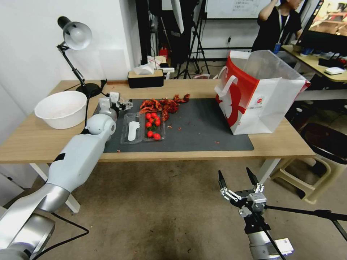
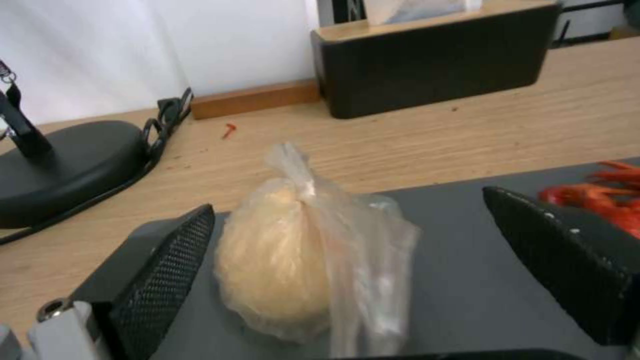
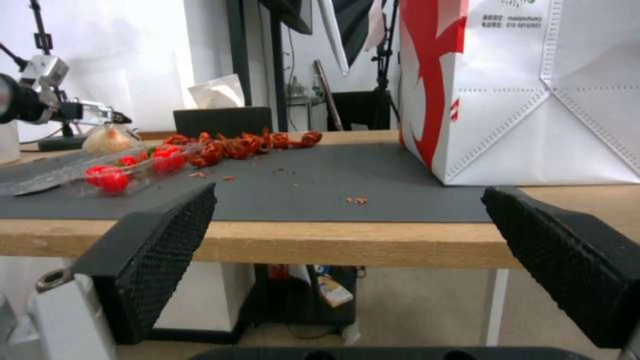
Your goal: Pick up the trash from the table and place it into the takeout bag.
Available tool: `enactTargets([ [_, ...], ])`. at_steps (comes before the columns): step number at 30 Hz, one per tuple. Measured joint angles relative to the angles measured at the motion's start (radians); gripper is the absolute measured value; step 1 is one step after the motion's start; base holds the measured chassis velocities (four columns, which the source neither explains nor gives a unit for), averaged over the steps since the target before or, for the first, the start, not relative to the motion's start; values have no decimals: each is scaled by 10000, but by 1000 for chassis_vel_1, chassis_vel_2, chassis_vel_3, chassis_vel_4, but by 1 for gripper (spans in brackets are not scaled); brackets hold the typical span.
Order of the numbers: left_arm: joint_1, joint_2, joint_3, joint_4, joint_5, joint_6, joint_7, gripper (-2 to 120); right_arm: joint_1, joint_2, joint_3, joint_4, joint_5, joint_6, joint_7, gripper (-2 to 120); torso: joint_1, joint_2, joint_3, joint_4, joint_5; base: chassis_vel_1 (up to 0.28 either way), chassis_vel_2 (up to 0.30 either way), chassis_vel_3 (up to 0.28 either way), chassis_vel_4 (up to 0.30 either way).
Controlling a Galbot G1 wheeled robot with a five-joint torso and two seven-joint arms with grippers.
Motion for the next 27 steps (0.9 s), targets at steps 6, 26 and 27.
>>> enactTargets([
  [6,-369,-105,113,515,-23,64,-1,100,-5,-1,3,-55,10,47,-3,100,-2,0,0,-1,-1,0,0,0,0],
  [26,-1687,-556,327,2536,-32,1381,505,100,17,-81,74,-117,129,51,6,100,-1,0,0,-1,-1,0,0,0,0],
  [27,-1687,-556,327,2536,-32,1381,505,100,17,-81,74,-117,129,51,6,100,-1,0,0,-1,-1,0,0,0,0],
])
